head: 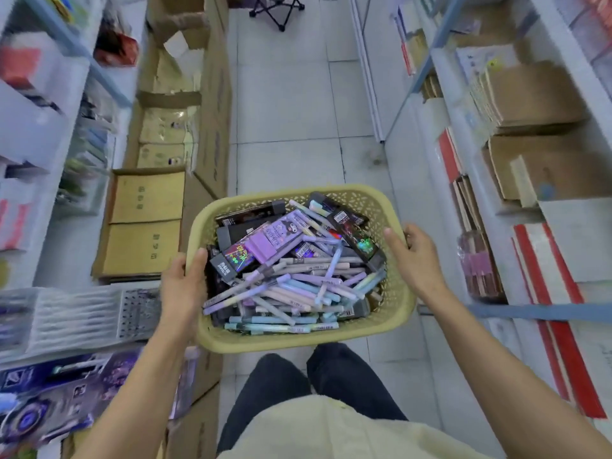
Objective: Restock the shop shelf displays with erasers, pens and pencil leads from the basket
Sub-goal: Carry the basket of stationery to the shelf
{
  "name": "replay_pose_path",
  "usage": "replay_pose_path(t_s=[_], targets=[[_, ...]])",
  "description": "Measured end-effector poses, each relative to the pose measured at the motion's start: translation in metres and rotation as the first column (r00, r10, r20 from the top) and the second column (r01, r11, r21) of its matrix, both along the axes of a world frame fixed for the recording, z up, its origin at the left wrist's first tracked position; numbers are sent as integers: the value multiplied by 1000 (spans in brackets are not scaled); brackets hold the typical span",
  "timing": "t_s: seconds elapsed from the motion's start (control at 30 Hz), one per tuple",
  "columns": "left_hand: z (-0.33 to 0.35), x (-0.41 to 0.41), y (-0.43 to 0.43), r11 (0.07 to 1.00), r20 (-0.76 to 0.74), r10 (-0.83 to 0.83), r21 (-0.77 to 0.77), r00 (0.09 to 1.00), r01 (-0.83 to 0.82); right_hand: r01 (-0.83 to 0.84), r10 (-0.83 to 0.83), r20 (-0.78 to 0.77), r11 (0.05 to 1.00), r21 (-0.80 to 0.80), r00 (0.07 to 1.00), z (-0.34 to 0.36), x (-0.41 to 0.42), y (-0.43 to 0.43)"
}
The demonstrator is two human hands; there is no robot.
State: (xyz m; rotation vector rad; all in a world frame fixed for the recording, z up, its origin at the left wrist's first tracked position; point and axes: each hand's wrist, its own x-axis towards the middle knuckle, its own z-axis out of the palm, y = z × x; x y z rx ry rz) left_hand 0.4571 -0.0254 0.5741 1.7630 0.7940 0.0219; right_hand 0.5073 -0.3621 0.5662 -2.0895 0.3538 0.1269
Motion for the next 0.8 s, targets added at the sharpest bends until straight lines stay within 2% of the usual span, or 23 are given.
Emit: replay_pose_path(t_s=[0.27, 0.57, 0.67, 0.8], targets=[[11, 192, 1, 999, 37, -33, -30, 999, 35, 26, -26, 16, 1000, -10, 1000, 13, 190, -1], [19, 432, 14, 988, 44, -142, 60, 989, 140, 128, -128, 39, 992, 2, 991, 24, 394, 2], [20, 507, 11, 981, 33, -185, 56, 982, 183, 125, -125, 63, 992, 5, 990, 26, 467, 0], [19, 601, 4, 986, 39, -157, 60, 987, 155, 90, -90, 46, 996, -14, 995, 26, 571, -6]])
